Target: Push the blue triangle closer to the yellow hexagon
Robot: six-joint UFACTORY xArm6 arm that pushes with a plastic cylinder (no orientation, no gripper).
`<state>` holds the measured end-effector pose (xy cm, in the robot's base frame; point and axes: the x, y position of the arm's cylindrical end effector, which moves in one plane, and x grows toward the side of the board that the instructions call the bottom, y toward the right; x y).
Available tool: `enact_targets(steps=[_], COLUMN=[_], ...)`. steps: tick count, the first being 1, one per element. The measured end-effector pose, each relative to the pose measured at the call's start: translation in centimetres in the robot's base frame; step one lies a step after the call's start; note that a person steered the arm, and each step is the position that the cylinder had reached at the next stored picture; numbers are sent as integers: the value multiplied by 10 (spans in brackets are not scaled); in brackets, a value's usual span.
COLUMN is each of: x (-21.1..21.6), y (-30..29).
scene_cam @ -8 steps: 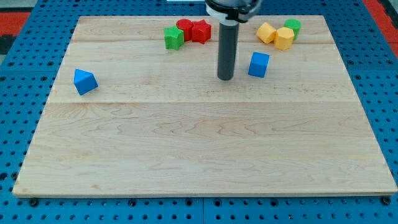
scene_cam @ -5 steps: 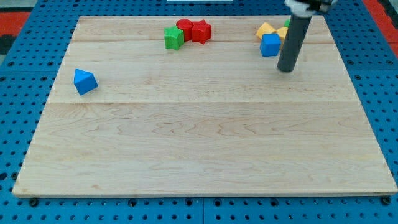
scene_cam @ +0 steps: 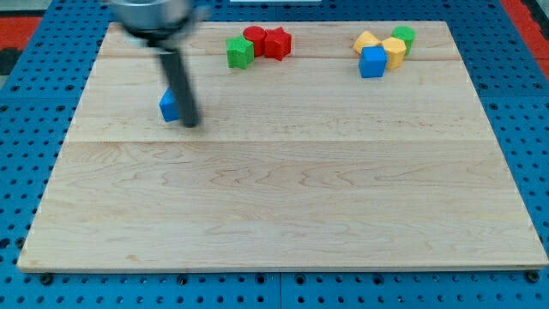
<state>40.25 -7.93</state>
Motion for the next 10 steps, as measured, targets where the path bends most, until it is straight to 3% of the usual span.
enact_targets(steps=[2, 3, 4, 5, 8, 9, 10], x=[24, 87, 90, 46, 14, -5, -35], y=[-56, -41, -117, -175, -153, -127, -53])
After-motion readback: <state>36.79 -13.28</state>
